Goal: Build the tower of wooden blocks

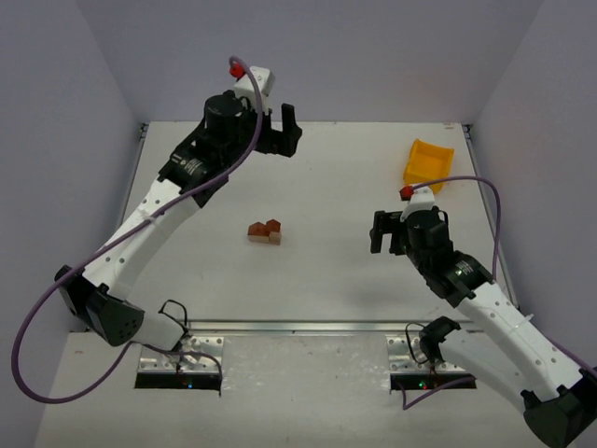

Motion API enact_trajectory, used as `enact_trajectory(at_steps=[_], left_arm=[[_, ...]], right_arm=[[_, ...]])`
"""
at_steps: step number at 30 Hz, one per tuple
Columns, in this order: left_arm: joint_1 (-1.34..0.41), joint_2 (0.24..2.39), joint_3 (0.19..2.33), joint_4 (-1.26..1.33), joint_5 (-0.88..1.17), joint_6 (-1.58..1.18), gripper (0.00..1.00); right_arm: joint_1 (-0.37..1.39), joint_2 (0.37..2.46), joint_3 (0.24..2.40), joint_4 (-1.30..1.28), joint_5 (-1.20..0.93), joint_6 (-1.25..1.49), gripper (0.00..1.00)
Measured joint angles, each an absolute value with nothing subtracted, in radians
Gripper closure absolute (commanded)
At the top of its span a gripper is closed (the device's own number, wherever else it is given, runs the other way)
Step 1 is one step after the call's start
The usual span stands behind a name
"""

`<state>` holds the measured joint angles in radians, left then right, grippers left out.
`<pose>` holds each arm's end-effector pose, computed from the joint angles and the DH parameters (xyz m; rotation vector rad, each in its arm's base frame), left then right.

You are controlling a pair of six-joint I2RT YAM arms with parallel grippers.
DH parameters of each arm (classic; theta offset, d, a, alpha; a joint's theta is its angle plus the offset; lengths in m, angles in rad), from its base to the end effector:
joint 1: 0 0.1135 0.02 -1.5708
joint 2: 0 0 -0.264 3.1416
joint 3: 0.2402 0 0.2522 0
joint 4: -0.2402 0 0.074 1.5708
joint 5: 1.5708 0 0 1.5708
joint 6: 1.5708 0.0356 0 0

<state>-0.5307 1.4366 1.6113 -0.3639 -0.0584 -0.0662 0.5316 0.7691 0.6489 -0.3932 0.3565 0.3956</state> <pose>0.2797 -0.1617 0.4562 0.3668 1.7370 -0.3819 0.1565 0.0776 0.2746 0.0758 2.0539 0.2046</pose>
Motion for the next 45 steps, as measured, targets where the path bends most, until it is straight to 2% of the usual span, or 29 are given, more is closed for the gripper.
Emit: enact_trajectory(at_steps=[7,11,21,28,35,41,45], left_arm=[[-0.388,1.199,1.176,-0.412,-0.306,-0.366,0.00],[-0.336,1.111,1.049,-0.458,-0.394,-0.467,0.00],[-0.333,1.047,0.906,-0.464,-0.467,-0.565,0.00],[-0.333,0.953,0.886,-0.456,-0.487,-0.574,0.00],[-0.333,0.948,0.869,-0.452,-0.481,-0.574,0.00],[-0.333,0.956,0.860,-0.454,-0.459,-0.578,0.00],[-0.333,0.949,0.848,-0.454,-0.455,-0.578,0.00]], right_arm=[[0.532,0.742,0.585,-0.392,0.368,0.454,0.01],[0.532,0.733,0.544,-0.395,0.382,0.498,0.01],[0.532,0.704,0.520,-0.397,0.413,0.538,0.01],[0.532,0.689,0.520,-0.398,0.415,0.543,0.01],[0.532,0.708,0.520,-0.396,0.377,0.541,0.01],[0.532,0.737,0.499,-0.286,0.175,0.487,0.01],[0.534,0.842,0.497,-0.183,0.009,0.462,0.01]])
